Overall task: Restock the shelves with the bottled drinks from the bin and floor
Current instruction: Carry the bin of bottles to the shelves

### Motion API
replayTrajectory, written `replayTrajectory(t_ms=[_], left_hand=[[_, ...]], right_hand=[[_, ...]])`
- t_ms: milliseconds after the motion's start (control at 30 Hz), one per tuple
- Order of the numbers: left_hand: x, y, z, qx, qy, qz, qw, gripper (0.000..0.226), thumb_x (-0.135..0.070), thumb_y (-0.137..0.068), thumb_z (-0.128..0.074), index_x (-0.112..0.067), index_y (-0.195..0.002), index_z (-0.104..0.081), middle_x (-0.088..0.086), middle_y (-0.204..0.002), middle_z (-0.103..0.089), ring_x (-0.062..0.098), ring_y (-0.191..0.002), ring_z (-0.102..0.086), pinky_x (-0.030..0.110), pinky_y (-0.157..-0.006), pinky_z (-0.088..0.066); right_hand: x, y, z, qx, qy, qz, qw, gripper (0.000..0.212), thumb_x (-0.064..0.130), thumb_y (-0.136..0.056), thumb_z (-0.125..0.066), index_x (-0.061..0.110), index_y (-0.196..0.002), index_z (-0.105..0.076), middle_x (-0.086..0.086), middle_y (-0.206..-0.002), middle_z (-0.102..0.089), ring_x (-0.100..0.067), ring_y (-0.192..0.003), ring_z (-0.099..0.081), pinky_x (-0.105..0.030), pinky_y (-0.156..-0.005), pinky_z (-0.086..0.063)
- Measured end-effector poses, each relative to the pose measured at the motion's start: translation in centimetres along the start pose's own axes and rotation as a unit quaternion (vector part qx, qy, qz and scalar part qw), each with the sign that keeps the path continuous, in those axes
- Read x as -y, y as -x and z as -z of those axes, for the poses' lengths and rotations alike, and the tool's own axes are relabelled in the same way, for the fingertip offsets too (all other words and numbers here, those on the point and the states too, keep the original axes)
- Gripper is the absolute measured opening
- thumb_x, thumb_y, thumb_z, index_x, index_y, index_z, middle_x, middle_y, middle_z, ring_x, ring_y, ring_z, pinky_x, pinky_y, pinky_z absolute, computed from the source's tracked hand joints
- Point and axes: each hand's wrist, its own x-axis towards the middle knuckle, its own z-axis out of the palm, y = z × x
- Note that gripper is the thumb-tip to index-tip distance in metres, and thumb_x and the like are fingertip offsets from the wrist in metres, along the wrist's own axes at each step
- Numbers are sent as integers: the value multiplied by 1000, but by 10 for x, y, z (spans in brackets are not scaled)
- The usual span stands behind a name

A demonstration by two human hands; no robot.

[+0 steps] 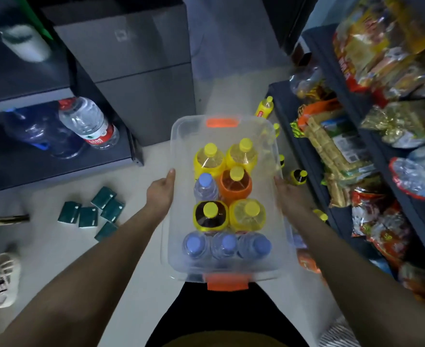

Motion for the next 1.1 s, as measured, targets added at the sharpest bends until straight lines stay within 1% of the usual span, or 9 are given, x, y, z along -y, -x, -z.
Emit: replayTrajectory(t_ms=[67, 200, 333, 433, 600, 700, 767, 967, 1100], left_hand=[[-3, -30, -3, -6, 1, 16, 1000, 61, -50, -98, -28, -5, -60, -44, 17, -74, -55, 30, -75, -51, 32, -70, -33], [-2, -87, -11, -21, 35, 51, 998, 60, -50, -97, -31, -8, -56, -40, 14, -70, -53, 29, -74, -50, 33, -72, -37], [9, -143, -25, -46, 44, 84, 994, 58, -49, -98, -31, -8, -57, -39, 16, -73, -52, 29, -74, -49, 37, -76, -40], [27, -185, -42, -61, 60, 108, 990, 59, -51, -96, -32, -6, -60, -42, 14, -70, -52, 29, -74, -49, 37, -74, -41], [64, -253, -77, -88, 74, 144, 983, 57, -53, -95, -34, -8, -60, -41, 12, -66, -49, 27, -70, -47, 33, -69, -38], [90, -291, -100, -97, 71, 154, 981, 58, -53, -95, -34, -6, -64, -44, 14, -69, -50, 27, -69, -48, 33, -68, -38], [110, -317, -116, -98, 68, 159, 980, 58, -54, -95, -34, -6, -64, -43, 13, -67, -48, 27, -68, -47, 32, -66, -38], [172, -390, -162, -101, 68, 159, 980, 62, -58, -93, -33, -2, -75, -52, 15, -72, -49, 27, -68, -46, 33, -67, -39], [208, -426, -192, -124, 87, 160, 975, 64, -60, -91, -35, -1, -76, -54, 16, -71, -48, 26, -66, -46, 33, -65, -40]], right_hand=[[20, -30, -11, 6, 29, 9, 1000, 70, 50, -97, -32, -13, -103, -63, -30, -108, -62, -40, -98, -59, -39, -84, -44], [50, -90, -42, 25, 70, 19, 997, 66, 47, -99, -31, -11, -104, -63, -29, -104, -62, -40, -101, -58, -41, -90, -43], [67, -154, -77, 43, 88, 24, 995, 61, 47, -98, -34, -8, -93, -61, -22, -88, -58, -38, -94, -58, -35, -72, -37], [75, -200, -107, 56, 93, 40, 993, 59, 47, -97, -36, -6, -96, -62, -25, -88, -60, -39, -92, -60, -36, -78, -44], [67, -280, -167, 71, 111, 43, 990, 58, 53, -94, -40, 7, -60, -46, -15, -59, -51, -36, -71, -61, -46, -78, -50], [56, -323, -201, 86, 154, 51, 983, 59, 51, -96, -35, 3, -67, -51, -17, -68, -51, -35, -78, -56, -35, -73, -42], [45, -351, -224, 88, 165, 56, 981, 59, 52, -96, -35, 3, -67, -51, -12, -62, -49, -29, -72, -51, -31, -64, -32], [6, -425, -296, 83, 159, 72, 981, 62, 55, -94, -37, 6, -57, -43, -15, -60, -51, -35, -68, -58, -36, -66, -43], [-10, -462, -336, 65, 169, 105, 978, 61, 53, -95, -36, 7, -55, -39, -12, -55, -46, -33, -69, -55, -35, -66, -37]])
